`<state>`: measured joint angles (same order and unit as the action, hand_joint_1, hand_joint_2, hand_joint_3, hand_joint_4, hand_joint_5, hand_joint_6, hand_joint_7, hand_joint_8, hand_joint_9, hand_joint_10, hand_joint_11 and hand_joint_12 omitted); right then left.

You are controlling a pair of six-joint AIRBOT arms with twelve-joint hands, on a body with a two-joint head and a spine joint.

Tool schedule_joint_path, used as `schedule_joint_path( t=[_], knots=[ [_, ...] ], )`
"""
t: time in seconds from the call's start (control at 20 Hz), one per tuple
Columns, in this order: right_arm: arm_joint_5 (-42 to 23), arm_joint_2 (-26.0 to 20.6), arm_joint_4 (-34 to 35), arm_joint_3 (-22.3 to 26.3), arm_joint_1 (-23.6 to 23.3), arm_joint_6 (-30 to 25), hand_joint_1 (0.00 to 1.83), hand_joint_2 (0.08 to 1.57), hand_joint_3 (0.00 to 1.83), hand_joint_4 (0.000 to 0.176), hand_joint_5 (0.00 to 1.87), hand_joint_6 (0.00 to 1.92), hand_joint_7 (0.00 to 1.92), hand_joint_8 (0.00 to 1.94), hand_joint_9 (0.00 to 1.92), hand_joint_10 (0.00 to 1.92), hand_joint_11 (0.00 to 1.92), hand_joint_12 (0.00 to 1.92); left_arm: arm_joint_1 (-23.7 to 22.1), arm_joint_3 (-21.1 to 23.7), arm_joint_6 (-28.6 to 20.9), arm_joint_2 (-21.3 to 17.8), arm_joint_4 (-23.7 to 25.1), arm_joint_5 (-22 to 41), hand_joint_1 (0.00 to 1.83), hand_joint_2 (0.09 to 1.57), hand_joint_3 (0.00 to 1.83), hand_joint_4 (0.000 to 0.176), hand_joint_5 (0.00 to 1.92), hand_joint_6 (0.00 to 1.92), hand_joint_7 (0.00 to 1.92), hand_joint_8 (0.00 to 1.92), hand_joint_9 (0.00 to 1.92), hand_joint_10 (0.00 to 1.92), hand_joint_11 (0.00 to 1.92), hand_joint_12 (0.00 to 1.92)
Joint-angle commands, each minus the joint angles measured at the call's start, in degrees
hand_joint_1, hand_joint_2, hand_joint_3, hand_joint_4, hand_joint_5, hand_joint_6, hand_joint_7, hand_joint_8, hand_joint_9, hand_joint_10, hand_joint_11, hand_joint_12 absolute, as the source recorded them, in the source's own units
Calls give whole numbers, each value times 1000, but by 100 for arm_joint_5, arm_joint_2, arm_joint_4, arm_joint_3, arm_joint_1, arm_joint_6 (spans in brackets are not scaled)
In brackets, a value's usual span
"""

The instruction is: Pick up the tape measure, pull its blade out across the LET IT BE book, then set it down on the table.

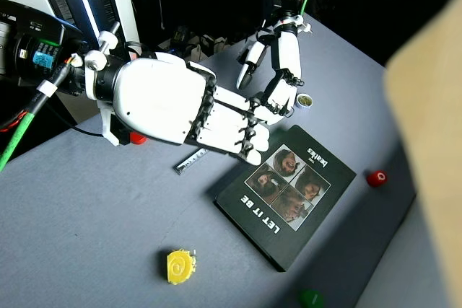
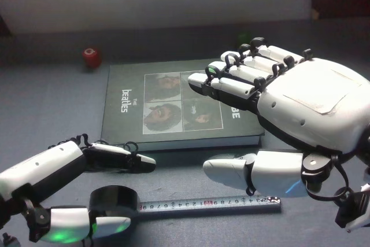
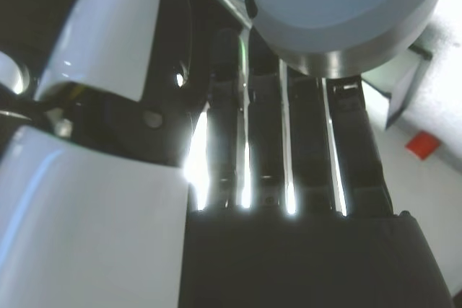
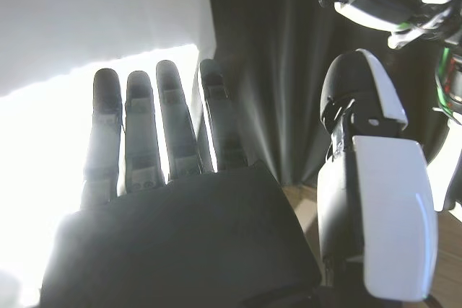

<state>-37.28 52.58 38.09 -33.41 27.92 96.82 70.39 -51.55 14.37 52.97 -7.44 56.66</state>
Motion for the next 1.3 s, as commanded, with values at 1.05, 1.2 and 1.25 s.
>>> schedule_joint_path(
  t=[1.05,1.2,1.25],
  knots=[
    [-714,-60,-682,26,-91,-249,228,1109,1,94,158,15,188,6,102,1,0,671,71,-148,592,312,-20,740,1140,1082,0,0,653,6,640,3,589,2,307,736],
    [-716,-60,-682,26,-96,-252,231,1108,1,94,156,12,178,1,99,0,0,674,83,-137,712,345,-20,743,1154,1068,0,0,667,8,663,10,621,13,307,735],
    [-716,-60,-682,26,-99,-253,231,1108,1,94,156,12,178,1,99,0,0,674,111,-146,742,368,-24,798,1153,1065,0,0,668,8,660,7,615,9,307,735]
  ],
)
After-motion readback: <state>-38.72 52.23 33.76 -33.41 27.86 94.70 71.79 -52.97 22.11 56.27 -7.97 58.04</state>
